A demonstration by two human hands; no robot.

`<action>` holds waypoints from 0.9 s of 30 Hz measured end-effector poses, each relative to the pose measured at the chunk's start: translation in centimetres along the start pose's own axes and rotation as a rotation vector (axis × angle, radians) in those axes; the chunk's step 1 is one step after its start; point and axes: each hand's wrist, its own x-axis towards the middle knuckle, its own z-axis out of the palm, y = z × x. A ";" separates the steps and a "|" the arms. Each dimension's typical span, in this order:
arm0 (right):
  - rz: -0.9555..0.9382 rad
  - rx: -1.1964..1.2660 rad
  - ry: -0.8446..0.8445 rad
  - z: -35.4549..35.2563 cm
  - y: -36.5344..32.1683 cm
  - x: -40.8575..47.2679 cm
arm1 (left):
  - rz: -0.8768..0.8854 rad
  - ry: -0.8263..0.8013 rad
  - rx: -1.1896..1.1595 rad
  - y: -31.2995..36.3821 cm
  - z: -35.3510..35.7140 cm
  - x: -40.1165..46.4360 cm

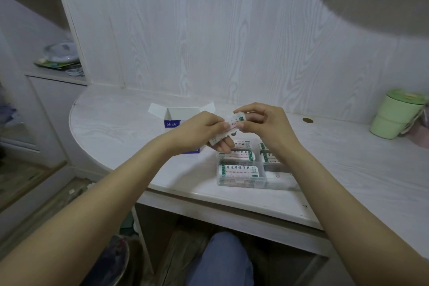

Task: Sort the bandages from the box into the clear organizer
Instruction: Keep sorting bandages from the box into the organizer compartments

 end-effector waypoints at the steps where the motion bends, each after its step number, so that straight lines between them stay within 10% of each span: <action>1: 0.015 0.027 0.019 -0.1 0.1 0.0 | 0.005 0.020 -0.061 0.0 0.3 0.0; 11: 0.086 0.059 0.103 -0.7 1.1 -0.2 | -0.032 0.167 -0.420 -0.3 2.0 0.4; 27: 0.195 -0.120 0.274 -1.2 3.9 2.4 | -0.017 0.545 -0.319 -1.6 0.6 1.8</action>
